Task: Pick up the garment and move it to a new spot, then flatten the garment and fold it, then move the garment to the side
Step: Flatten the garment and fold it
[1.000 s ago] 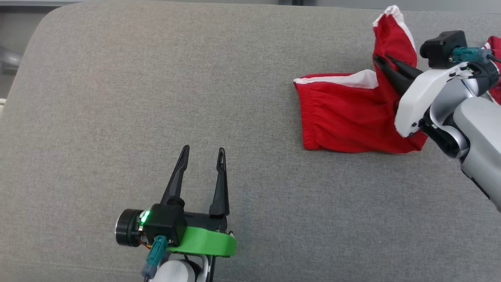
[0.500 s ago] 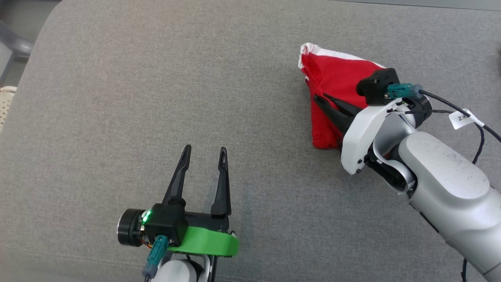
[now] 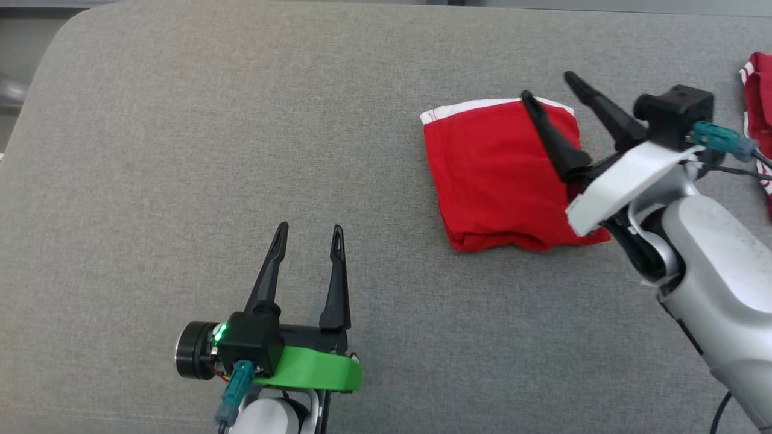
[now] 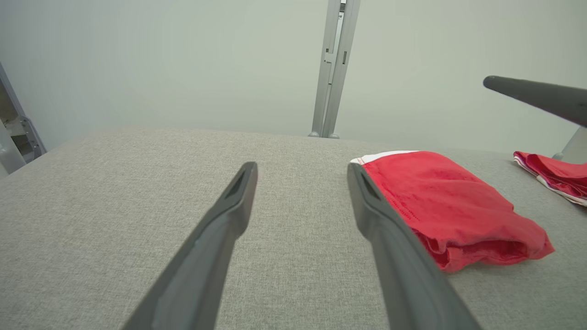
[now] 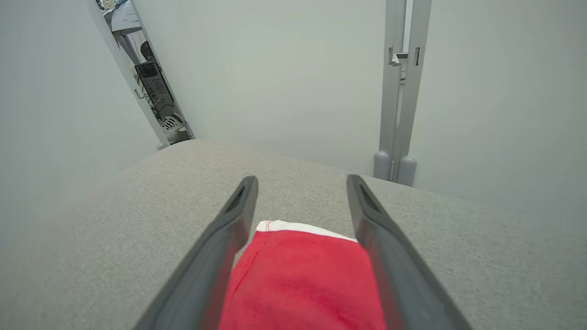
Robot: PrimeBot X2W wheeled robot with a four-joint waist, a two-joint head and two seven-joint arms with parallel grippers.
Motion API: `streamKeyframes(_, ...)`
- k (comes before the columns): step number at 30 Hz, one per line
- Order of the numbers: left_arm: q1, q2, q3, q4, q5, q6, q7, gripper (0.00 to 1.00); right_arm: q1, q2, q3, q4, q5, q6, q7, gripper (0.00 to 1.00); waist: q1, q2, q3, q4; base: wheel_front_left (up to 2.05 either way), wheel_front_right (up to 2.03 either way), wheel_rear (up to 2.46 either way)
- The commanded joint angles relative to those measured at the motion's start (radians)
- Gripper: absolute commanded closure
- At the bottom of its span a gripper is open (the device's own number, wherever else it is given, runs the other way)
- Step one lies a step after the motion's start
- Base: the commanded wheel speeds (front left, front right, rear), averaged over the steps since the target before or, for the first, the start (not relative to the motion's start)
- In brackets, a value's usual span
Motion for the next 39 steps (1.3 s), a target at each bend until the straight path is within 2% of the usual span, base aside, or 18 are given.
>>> streamKeyframes(1, 0.005, 0.002, 0.008, 0.001, 0.006, 0.0, -0.003, 0.0, 0.032, -0.011, -0.026, 0.009, -0.027, -0.001, -0.026, 0.0, 0.0, 0.0, -0.021, -0.026, 0.0, 0.0, 0.0)
streamKeyframes(5, 0.027, 0.002, 0.033, 0.0, 0.016, 0.0, -0.003, 0.0, 0.095, -0.022, -0.082, 0.037, -0.097, -0.001, -0.119, 0.0, 0.0, 0.0, -0.054, -0.063, 0.0, 0.0, 0.0)
streamKeyframes(11, 0.086, 0.003, 0.107, -0.004, 0.039, -0.004, -0.003, 0.0, 0.205, 0.036, -0.173, 0.091, -0.181, -0.001, -0.194, 0.0, 0.0, 0.0, -0.121, -0.121, 0.0, 0.0, 0.0)
streamKeyframes(18, 0.161, 0.002, 0.197, -0.029, 0.07, -0.018, -0.003, 0.0, 0.375, 0.145, -0.296, -0.029, -0.337, -0.001, -0.194, 0.0, 0.0, 0.0, -0.183, -0.167, 0.0, 0.0, 0.0)
streamKeyframes(24, 0.221, 0.002, 0.243, -0.044, 0.087, -0.039, -0.003, 0.0, 0.526, 0.22, -0.369, -0.117, -0.402, -0.001, -0.194, 0.0, 0.0, 0.0, -0.237, -0.181, 0.0, 0.0, 0.0)
streamKeyframes(30, 0.268, 0.002, 0.253, -0.041, 0.09, -0.061, -0.003, 0.0, 0.624, 0.253, -0.382, -0.145, -0.451, -0.001, -0.194, 0.0, 0.0, 0.0, -0.265, -0.179, 0.0, 0.0, 0.0)
streamKeyframes(39, 0.286, 0.002, 0.256, 0.006, 0.1, -0.076, -0.003, 0.0, 0.663, 0.281, -0.382, -0.145, -0.468, -0.001, -0.194, 0.0, 0.0, 0.0, -0.28, -0.172, 0.0, 0.0, 0.0)
